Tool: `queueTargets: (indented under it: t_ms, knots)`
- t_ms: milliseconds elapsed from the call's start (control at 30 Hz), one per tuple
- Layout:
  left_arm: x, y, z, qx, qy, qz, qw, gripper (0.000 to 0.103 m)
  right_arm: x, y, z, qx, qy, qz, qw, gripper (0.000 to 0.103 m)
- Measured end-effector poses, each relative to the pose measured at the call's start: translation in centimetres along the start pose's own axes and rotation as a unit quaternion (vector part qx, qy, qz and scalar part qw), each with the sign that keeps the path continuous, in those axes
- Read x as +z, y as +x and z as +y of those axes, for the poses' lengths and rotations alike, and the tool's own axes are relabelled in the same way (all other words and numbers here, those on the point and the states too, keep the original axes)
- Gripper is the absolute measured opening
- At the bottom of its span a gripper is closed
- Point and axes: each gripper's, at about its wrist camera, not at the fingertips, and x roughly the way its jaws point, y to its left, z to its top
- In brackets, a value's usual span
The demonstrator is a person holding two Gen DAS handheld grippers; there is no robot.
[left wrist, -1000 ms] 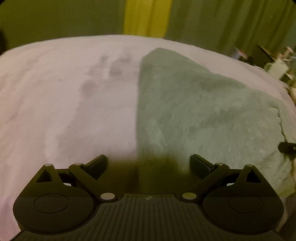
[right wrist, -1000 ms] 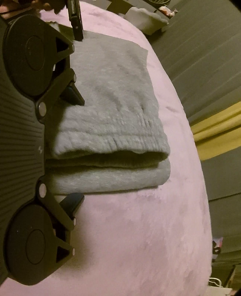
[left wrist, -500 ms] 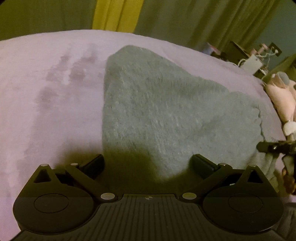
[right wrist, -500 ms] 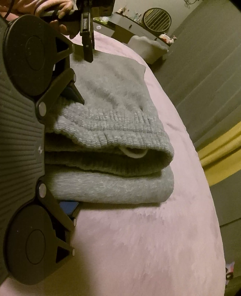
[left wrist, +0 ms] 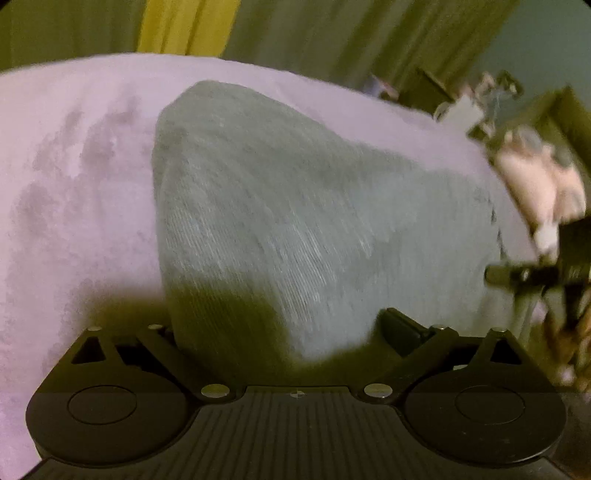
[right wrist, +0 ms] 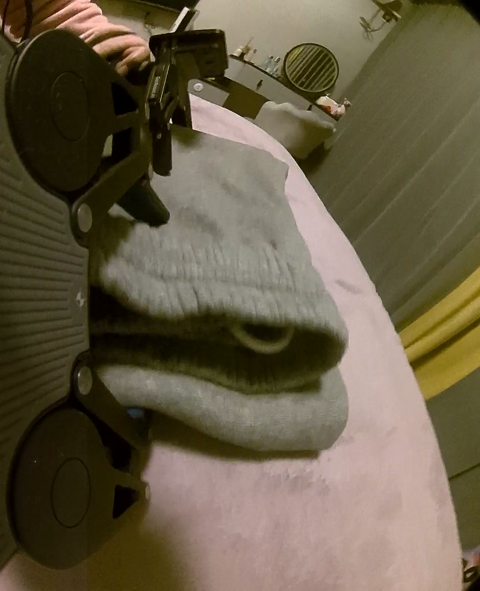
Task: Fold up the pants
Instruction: 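Open both grippers and lift them away from the folded sweatpants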
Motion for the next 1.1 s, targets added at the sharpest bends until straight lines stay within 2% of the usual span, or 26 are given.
queueTargets:
  t_ms: [67,100,133,167,267,367,533,667,800,867,900,933,967,1033,1067,1100]
  knots:
    - [0.4,-0.3,0.0,0.009,-0.022,-0.010,0.9997,0.081,0.0,0.4,0.4,-0.012,0.000,-0.006,1.000,0.085]
    - [0.4,-0.4,-0.3,0.016,-0.022,-0.011,0.9996,0.067,-0.1,0.4,1.0,-0.027,-0.007,-0.007,1.000,0.083]
    - [0.5,-0.7,-0.5,0.015,-0.021,-0.014,0.9996,0.049,-0.2,0.4,1.9,-0.045,-0.026,-0.006,0.999,0.075]
    - [0.5,-1.1,-0.7,0.010,-0.022,-0.018,0.9995,0.042,-0.2,0.4,2.7,-0.057,-0.043,-0.008,0.997,0.071]
    - [0.7,-1.2,-2.0,0.032,-0.018,-0.022,0.9991,0.035,-0.4,-0.4,4.4,-0.070,-0.069,-0.017,0.995,0.065]
    - [1.2,-1.9,-3.6,0.053,0.016,-0.036,0.9978,0.031,0.2,-1.5,5.8,-0.053,-0.068,-0.034,0.996,0.061]
    - [3.6,-3.7,-4.8,0.045,0.017,-0.061,0.9970,0.027,1.5,-2.4,8.2,-0.031,-0.082,-0.053,0.995,0.060]
    - [6.7,-5.3,-5.3,0.059,0.027,-0.108,0.9920,0.026,4.1,-2.1,9.3,-0.021,-0.081,-0.078,0.993,0.058]
    - [9.5,-6.3,-4.3,0.055,-0.004,-0.142,0.9883,0.027,7.4,-2.1,9.4,-0.019,-0.079,-0.114,0.990,0.058]
    - [10.8,-5.6,-3.3,0.076,-0.015,-0.146,0.9862,0.042,9.0,-1.8,9.1,-0.041,-0.080,-0.129,0.988,0.062]
    - [11.3,-5.2,-2.8,0.104,-0.020,-0.145,0.9836,0.062,9.8,-1.4,8.9,-0.065,-0.082,-0.130,0.986,0.066]
    - [11.7,-4.6,-2.7,0.139,-0.027,-0.146,0.9791,0.071,10.4,-0.9,8.6,-0.100,-0.086,-0.130,0.983,0.077]
    - [11.8,-4.4,-2.3,0.178,-0.028,-0.151,0.9720,0.072,11.0,-0.6,8.4,-0.147,-0.088,-0.133,0.976,0.088]
    - [11.4,-4.3,-2.2,0.212,-0.023,-0.147,0.9658,0.085,11.2,-0.7,8.0,-0.232,-0.092,-0.160,0.955,0.094]
    - [10.8,-4.6,-2.2,0.215,-0.027,-0.149,0.9647,0.087,10.9,-1.0,7.8,-0.241,-0.085,-0.165,0.952,0.098]
    - [9.8,-4.8,-2.4,0.209,-0.025,-0.153,0.9656,0.091,10.5,-1.3,7.4,-0.227,-0.076,-0.162,0.957,0.098]
